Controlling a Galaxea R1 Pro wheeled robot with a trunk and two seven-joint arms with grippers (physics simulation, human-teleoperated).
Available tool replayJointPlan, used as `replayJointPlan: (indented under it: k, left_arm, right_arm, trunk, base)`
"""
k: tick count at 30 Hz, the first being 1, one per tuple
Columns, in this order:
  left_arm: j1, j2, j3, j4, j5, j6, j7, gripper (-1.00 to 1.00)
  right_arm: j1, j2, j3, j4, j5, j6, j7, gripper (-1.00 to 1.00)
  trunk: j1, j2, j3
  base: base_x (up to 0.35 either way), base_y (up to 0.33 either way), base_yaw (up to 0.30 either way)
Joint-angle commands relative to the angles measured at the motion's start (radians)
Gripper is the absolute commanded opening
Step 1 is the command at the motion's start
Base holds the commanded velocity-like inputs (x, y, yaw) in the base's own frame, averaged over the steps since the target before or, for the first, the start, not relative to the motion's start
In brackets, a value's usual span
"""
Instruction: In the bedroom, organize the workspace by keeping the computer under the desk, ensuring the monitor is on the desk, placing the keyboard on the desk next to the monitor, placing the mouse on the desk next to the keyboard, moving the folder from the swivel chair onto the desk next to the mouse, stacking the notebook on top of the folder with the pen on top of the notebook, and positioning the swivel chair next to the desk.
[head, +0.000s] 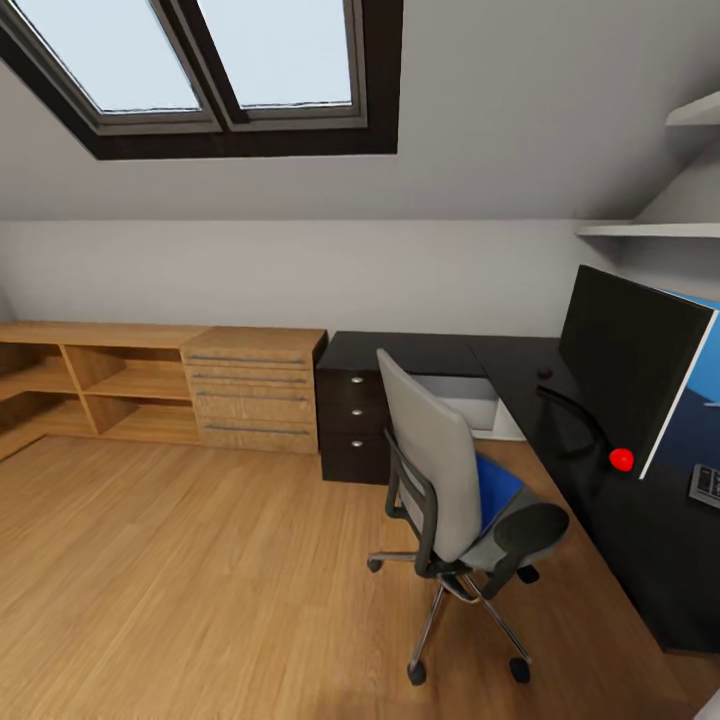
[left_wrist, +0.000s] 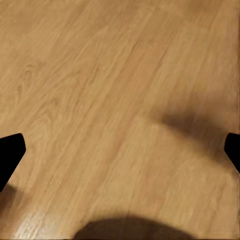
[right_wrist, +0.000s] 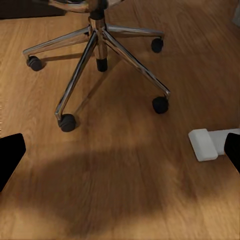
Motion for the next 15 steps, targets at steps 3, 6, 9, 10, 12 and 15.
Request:
replayJointPlan:
  k: [3,6,9,10,12,15]
  left_arm:
    - [0.000,-0.010,-0.001,-0.208,0.001,0.257,0.101,1.00]
    - [-0.003,-0.016,-0.003,-0.386,0.002,0.530,0.156,1.00]
    - [-0.087,-0.041,-0.005,-0.512,0.004,0.778,0.181,1.00]
    - [-0.089,-0.041,-0.005,-0.469,0.003,0.748,0.180,1.00]
    - [-0.091,-0.038,-0.005,-0.404,0.002,0.663,0.179,1.00]
    - [-0.092,-0.038,-0.005,-0.373,0.000,0.637,0.179,1.00]
  right_arm:
    - [-0.001,-0.003,-0.003,-0.033,0.021,0.002,0.004,1.00]
    - [-0.006,-0.011,-0.003,-0.068,0.030,0.013,0.003,1.00]
    - [-0.186,-0.027,-0.004,-0.153,0.030,0.245,-0.008,1.00]
    - [-0.194,-0.026,-0.005,-0.144,0.028,0.251,-0.009,1.00]
    - [-0.208,-0.029,-0.007,-0.128,0.026,0.262,-0.009,1.00]
    - [-0.211,-0.029,-0.007,-0.122,0.026,0.260,-0.009,1.00]
  trunk:
    - [0.012,-0.022,-0.011]
    - [0.023,-0.043,-0.020]
    - [0.035,-0.064,-0.029]
    - [0.038,-0.071,-0.033]
    - [0.046,-0.085,-0.039]
    - [0.058,-0.106,-0.048]
  base:
    - [0.000,0.000,0.002]
    - [0.000,0.000,0.000]
    - [0.000,0.000,0.000]
    - [0.000,0.000,0.000]
    - [0.000,0.000,0.000]
    - [0.000,0.000,0.000]
